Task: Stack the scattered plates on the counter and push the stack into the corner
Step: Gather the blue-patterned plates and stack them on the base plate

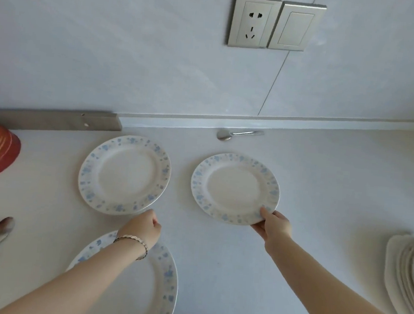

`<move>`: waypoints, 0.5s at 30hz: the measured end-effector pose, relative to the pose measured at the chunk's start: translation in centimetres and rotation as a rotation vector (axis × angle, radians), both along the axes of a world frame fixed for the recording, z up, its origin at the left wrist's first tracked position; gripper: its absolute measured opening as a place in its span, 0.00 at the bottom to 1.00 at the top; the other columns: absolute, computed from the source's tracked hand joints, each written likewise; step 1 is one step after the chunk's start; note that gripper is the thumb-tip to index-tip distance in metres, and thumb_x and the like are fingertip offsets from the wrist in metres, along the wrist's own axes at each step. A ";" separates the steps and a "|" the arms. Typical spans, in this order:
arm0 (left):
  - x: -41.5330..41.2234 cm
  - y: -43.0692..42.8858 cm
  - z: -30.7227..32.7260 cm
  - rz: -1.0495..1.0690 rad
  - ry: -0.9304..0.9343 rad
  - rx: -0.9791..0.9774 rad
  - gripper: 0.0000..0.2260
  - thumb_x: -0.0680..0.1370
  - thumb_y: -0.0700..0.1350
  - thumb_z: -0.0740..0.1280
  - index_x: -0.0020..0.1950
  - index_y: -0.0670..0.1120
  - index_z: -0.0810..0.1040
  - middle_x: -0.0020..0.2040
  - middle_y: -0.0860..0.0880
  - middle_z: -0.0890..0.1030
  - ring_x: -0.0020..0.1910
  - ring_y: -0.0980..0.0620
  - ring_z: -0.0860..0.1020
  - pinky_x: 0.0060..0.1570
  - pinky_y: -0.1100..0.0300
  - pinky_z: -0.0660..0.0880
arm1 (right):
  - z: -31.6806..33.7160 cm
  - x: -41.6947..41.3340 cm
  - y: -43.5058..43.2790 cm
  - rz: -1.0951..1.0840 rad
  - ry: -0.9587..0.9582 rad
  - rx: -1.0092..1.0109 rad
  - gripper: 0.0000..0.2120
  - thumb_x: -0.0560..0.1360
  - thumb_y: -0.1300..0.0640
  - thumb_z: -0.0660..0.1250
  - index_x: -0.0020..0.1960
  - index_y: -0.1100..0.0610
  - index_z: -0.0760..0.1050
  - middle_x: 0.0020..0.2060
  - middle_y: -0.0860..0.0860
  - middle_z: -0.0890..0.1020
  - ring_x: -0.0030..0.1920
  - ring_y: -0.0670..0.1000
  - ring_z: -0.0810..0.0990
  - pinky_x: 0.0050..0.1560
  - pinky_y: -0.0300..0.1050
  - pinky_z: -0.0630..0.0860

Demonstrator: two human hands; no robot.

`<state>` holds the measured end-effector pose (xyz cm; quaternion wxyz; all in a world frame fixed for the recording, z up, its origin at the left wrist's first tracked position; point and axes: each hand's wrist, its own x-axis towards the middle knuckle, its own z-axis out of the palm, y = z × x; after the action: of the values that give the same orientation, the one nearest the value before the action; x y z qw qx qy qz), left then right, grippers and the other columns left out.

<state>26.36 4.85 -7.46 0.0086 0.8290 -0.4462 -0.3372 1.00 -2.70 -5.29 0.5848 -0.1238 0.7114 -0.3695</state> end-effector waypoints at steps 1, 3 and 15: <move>-0.7 -0.1 0.0 -0.015 -0.004 0.002 0.10 0.77 0.42 0.56 0.37 0.51 0.66 0.43 0.49 0.78 0.43 0.47 0.74 0.46 0.59 0.70 | 0.4 -1.5 0.6 0.002 -0.001 0.001 0.05 0.77 0.64 0.62 0.52 0.63 0.74 0.42 0.57 0.79 0.37 0.53 0.79 0.46 0.46 0.77; -2.5 -0.5 0.2 -0.063 -0.010 0.000 0.07 0.77 0.42 0.56 0.40 0.49 0.68 0.43 0.49 0.78 0.43 0.47 0.75 0.45 0.59 0.70 | 1.2 -4.8 1.9 0.005 0.007 -0.010 0.05 0.77 0.64 0.62 0.51 0.64 0.74 0.40 0.57 0.79 0.38 0.53 0.79 0.37 0.42 0.81; -24.2 -3.0 1.5 -0.336 -0.020 -0.066 0.06 0.78 0.42 0.55 0.43 0.48 0.70 0.44 0.49 0.77 0.43 0.45 0.76 0.45 0.58 0.71 | 6.8 -30.5 9.4 -0.016 0.185 -0.228 0.06 0.75 0.64 0.63 0.43 0.63 0.78 0.26 0.52 0.83 0.28 0.50 0.82 0.25 0.35 0.77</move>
<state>2.20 1.84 -5.98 -0.0254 0.7453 -0.5893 -0.3108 -29.55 6.66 1.51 0.4957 -0.2173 0.7167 -0.4397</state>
